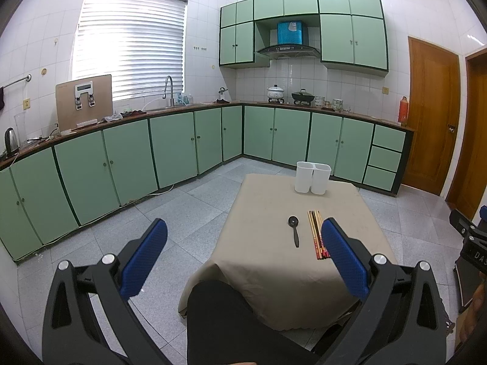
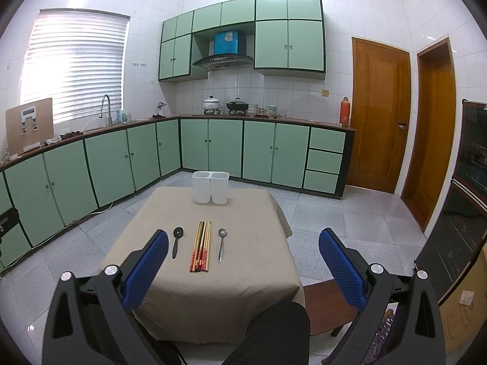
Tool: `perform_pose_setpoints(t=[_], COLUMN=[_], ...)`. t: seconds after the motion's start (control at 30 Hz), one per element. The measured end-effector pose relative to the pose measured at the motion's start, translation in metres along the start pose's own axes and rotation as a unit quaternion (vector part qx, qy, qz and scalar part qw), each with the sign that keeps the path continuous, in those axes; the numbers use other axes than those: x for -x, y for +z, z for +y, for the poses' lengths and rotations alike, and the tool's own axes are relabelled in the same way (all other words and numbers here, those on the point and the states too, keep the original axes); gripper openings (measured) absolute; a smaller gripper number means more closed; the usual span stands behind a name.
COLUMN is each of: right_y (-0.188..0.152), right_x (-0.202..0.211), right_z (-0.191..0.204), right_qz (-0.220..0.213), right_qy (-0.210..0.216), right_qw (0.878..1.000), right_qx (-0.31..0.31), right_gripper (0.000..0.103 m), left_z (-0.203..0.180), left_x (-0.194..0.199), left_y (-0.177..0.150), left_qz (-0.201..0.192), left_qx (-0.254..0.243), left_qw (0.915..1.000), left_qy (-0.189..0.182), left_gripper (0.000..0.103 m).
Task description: Organize utensils
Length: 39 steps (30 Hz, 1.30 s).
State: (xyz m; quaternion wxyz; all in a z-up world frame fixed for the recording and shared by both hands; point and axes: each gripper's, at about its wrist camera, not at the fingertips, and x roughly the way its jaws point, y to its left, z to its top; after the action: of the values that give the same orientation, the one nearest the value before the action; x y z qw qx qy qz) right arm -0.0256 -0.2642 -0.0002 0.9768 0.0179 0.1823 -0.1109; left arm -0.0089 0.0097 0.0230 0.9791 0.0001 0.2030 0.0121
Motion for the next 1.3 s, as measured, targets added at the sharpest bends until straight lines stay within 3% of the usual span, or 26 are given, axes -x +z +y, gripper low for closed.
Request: perform_pose_setpoints(t=[1.0,1.17,1.27,1.3], right_y=[0.002,0.004,-0.001,-0.003], right_x=[-0.010,-0.049,-0.085,-0.102], right_z=[0.002,0.003,0.005,0.005], right_qz=[0.016,0.042,0.062,0.073], right_qy=[0.003,0.024,0.029,0.034], right_qw=[1.000,0.999,0.998,0.997], right_qx=[-0.001,0.008,0.016,0.017], right_gripper=[0.097,0.097,0.097,0.097], left_z=[0.000,-0.002,-0.006,-0.012], left_x=[-0.012,-0.068,-0.127,-0.158], left_y=[-0.007,-0.016,-0.025,-0.032], left_qz=[0.012,0.077,0.141,0.175], left_qx=[0.004,0.004,0.006,0.003], left_qw=[0.9998,0.9958,0.9868,0.9799], left_qy=[-0.013,-0.049,-0.080,-0.096], left_gripper=[0.098,0.098,0.098,0.098])
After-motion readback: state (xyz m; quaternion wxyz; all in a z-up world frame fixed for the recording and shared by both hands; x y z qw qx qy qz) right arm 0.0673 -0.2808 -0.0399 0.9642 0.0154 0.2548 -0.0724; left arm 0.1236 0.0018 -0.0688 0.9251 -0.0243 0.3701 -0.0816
